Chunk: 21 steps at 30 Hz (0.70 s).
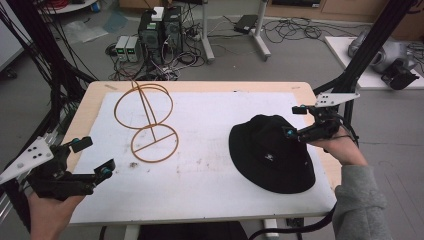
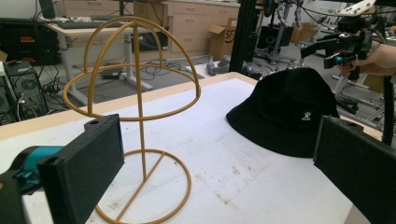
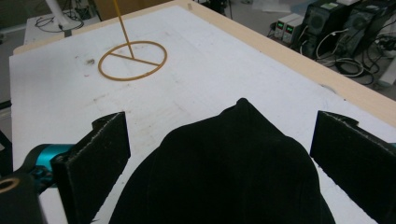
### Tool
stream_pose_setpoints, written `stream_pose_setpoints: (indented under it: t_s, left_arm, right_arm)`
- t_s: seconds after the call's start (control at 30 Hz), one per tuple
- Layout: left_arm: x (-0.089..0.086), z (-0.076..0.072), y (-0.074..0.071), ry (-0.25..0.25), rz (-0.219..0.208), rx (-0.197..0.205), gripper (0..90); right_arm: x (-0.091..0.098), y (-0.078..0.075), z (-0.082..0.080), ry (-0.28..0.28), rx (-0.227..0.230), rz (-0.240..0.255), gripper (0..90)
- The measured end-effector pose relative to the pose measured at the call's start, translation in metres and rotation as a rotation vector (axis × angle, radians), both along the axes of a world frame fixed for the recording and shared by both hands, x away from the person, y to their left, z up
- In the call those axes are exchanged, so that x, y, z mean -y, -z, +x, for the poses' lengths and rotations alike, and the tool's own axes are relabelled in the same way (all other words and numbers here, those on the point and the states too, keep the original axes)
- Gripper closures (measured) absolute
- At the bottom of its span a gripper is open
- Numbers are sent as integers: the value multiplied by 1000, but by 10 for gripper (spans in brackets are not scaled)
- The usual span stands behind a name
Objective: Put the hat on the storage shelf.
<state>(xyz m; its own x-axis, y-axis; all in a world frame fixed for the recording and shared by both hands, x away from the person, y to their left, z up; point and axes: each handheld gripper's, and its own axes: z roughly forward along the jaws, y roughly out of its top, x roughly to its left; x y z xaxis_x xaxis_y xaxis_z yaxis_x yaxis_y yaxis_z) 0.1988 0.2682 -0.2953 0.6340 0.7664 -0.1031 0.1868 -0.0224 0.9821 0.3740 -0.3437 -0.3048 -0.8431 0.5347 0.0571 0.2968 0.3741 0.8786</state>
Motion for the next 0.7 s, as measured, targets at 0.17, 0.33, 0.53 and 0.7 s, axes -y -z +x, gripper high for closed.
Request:
stream_pose_setpoints:
  t_s: [0.17,0.33,0.53,0.7]
  left_arm:
    - [0,1,1,2,2,-2,22]
    - [0,0,1,-1,4,-6,22]
    - [-1,-1,1,-2,8,-7,21]
    - [-1,-1,1,-2,10,-8,22]
  right_arm:
    - [-2,5,8,-23,-21,-23,45]
    - [-5,11,17,-53,-34,-50,135]
    - [-4,16,23,-79,-45,-82,222]
    - [-3,18,26,-83,-59,-91,294]
